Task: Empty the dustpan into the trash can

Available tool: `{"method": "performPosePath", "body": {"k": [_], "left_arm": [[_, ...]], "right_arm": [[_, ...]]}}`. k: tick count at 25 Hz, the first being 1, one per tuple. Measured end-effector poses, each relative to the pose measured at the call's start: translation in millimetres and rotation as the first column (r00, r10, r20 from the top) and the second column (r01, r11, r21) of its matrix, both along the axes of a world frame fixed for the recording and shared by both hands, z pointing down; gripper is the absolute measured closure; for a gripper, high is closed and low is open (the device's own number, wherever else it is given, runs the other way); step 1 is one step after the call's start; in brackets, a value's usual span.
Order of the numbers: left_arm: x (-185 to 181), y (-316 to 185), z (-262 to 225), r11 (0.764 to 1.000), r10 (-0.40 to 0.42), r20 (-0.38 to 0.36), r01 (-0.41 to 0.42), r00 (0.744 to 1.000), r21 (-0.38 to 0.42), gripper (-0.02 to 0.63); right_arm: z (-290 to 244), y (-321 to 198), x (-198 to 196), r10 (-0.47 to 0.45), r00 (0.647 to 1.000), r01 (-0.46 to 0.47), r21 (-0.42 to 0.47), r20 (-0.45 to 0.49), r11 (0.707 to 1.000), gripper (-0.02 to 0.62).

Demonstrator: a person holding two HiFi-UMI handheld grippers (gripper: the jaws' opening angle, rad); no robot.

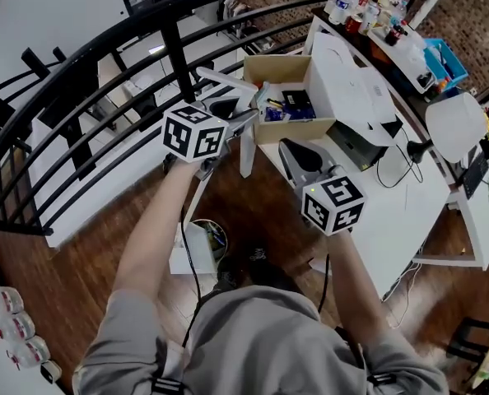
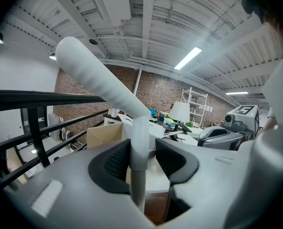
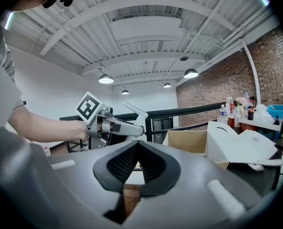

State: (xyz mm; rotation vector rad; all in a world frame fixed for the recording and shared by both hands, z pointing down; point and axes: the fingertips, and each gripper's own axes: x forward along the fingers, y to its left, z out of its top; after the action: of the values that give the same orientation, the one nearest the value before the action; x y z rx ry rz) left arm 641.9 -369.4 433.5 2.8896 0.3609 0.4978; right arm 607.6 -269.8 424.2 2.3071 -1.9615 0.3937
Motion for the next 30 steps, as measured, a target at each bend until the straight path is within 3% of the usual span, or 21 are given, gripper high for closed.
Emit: {"method": "performPosePath", "body": {"k": [11, 17, 23, 30], "left_arm": [[8, 5, 2, 1.000, 0.005, 0.009, -0.005, 1.000, -0.001, 0.440], [-9, 2, -7, 1.000, -0.005, 0.004, 0.005, 1.000, -0.002, 0.440], [-62, -10, -31, 1.000, -0.021, -0.038, 0.021, 0.999, -0.012, 0.439], [-166, -32, -65, 0.998, -0.064, -0.122, 0.060, 0.990, -0.034, 0.437]], "right_arm": [[-4, 9, 8, 0.011, 1.000, -0.011, 0.009, -0.005, 1.000, 0.597], [-8, 6, 0, 0.000, 1.000, 0.000, 0.018, -0.005, 1.000, 0.597], [-17, -14, -33, -0.046, 0.999, 0.046, 0.037, -0.014, 0.998, 0.597], [-25, -37, -102, -0.101, 0.994, 0.102, 0.050, -0.028, 0.993, 0.597]]}}
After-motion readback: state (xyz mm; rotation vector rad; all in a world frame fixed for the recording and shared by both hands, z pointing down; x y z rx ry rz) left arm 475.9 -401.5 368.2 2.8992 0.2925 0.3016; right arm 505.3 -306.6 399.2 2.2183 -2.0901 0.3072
